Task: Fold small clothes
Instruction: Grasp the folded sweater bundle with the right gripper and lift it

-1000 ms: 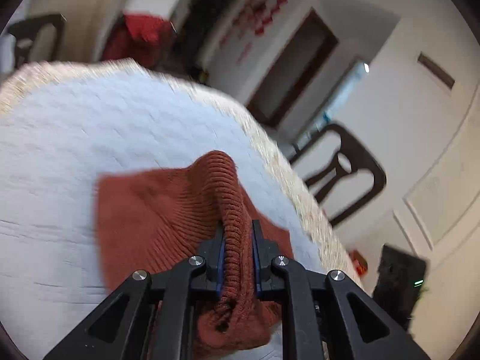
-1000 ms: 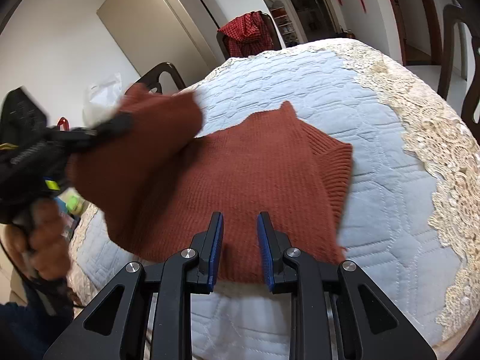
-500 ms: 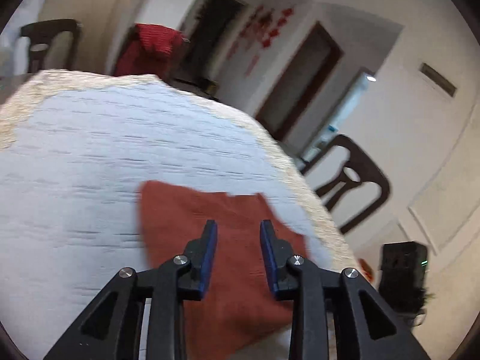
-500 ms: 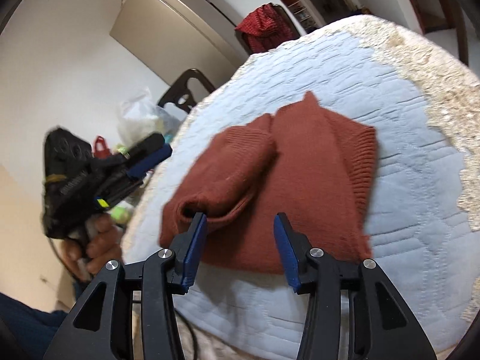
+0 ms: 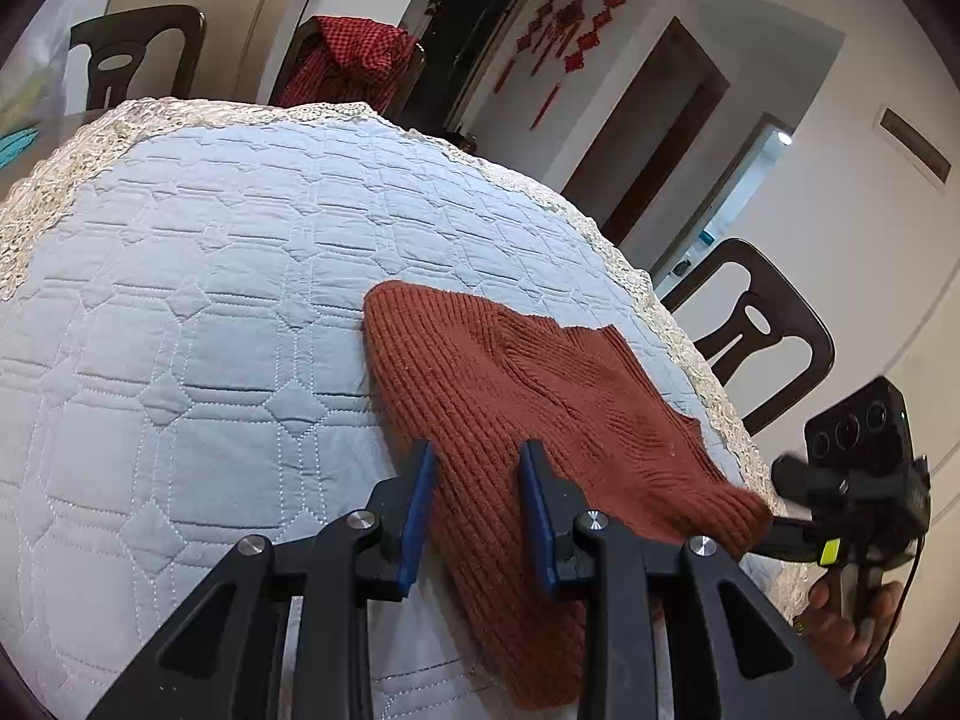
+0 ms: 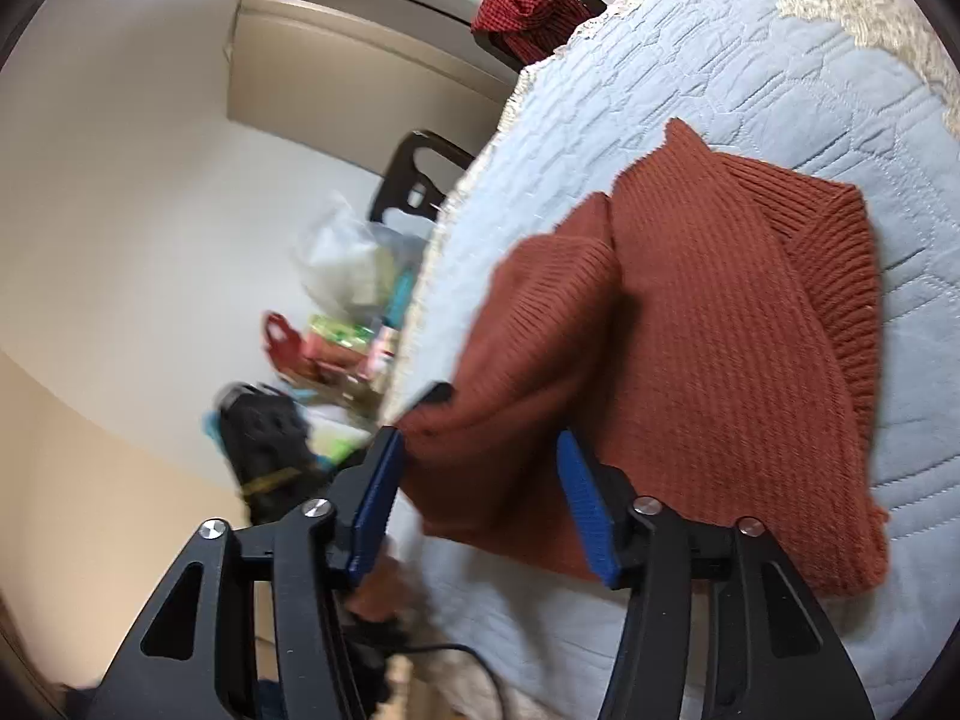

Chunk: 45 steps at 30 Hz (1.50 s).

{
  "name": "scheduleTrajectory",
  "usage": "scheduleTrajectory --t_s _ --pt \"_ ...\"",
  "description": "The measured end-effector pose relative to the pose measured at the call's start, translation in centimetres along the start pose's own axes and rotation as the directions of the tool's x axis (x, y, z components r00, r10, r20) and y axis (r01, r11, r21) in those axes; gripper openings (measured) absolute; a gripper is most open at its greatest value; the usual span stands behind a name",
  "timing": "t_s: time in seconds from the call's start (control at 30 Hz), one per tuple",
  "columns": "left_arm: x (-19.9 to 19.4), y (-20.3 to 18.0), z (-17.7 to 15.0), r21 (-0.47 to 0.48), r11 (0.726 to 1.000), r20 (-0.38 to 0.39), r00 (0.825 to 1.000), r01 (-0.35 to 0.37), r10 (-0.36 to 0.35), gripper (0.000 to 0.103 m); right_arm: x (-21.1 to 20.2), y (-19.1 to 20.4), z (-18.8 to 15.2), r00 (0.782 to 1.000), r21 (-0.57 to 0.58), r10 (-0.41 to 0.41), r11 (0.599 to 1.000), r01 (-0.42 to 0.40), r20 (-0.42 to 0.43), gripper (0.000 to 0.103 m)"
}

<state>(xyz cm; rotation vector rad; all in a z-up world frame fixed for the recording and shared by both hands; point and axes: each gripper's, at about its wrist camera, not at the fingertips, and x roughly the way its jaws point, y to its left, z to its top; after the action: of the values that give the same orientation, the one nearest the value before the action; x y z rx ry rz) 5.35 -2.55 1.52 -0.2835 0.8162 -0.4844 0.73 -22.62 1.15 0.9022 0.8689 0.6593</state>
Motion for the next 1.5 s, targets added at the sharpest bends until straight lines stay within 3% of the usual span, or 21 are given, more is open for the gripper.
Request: scheduleTrajectory --t_s 0.13,0.27,0.3,0.37,0.4,0.5,0.63,0.8,0.93,1.13,1.3,1.4,1.5 --pt "-0.2 0.1 -0.1 0.010 1.000 0.002 1.000 0.000 0.000 0.032 0.5 -0.2 0.4 1.000 0.025 0.001 1.000 -0.001 -0.014 0.060" --pt "-0.2 0.0 -0.2 0.019 1.000 0.006 1.000 -0.002 0.002 0.032 2.1 0.1 1.2 0.996 -0.009 -0.088 0.996 0.088 -0.023 0.060" --pt "-0.2 -0.1 -0.2 0.025 1.000 0.008 1.000 -0.006 0.006 0.032 2.7 0.4 1.4 0.994 -0.025 -0.106 0.994 0.105 -0.030 0.054" --pt "-0.1 -0.3 -0.1 0.030 0.999 0.009 1.000 -0.015 0.015 0.032 3.5 0.6 1.8 0.991 -0.046 -0.132 0.990 0.130 -0.036 0.022" --pt "-0.1 -0.4 0.0 0.032 0.999 0.009 1.000 -0.018 0.018 0.032 3.9 0.5 2.0 0.987 -0.062 -0.160 0.986 0.157 -0.036 0.016" --pt "-0.2 -1.0 0.4 0.046 0.999 0.014 1.000 -0.018 0.018 0.032 3.6 0.8 2.3 0.984 -0.091 -0.177 0.980 0.175 -0.015 0.014" --pt "-0.3 -3.1 0.8 0.107 0.994 0.028 0.999 0.022 -0.025 0.032 -0.1 2.3 2.1 0.981 -0.165 -0.178 0.968 0.190 0.081 0.013" --pt "1.6 -5.3 -0.4 0.173 0.983 -0.028 0.998 0.066 -0.062 0.032 -4.4 -0.4 1.7 0.952 -0.120 -0.250 0.955 0.273 0.177 0.013" --pt "1.6 -5.8 -0.9 0.202 0.978 -0.016 0.999 0.050 -0.047 0.032 -4.5 -3.9 0.7 0.945 -0.038 -0.291 0.953 0.299 0.151 0.013" --pt "1.0 -5.7 -1.1 0.209 0.977 -0.019 0.999 0.042 -0.039 0.032 -5.0 -2.5 0.4 0.941 -0.083 -0.294 0.947 0.311 0.167 0.013" --pt "1.3 -5.9 -1.3 0.216 0.976 -0.021 0.999 0.029 -0.025 0.033 -5.1 -3.8 0.5 0.947 -0.069 -0.279 0.954 0.293 0.160 0.013" --pt "0.2 -6.4 -0.9 0.224 0.974 -0.011 0.999 0.034 -0.033 0.033 -5.5 -1.2 0.3 0.924 -0.153 -0.332 0.920 0.362 0.188 0.016" --pt "-1.0 -6.9 -1.2 0.252 0.967 0.006 0.999 0.032 -0.035 0.033 -6.2 1.9 -0.3 0.913 -0.249 -0.336 0.887 0.389 0.231 0.016"
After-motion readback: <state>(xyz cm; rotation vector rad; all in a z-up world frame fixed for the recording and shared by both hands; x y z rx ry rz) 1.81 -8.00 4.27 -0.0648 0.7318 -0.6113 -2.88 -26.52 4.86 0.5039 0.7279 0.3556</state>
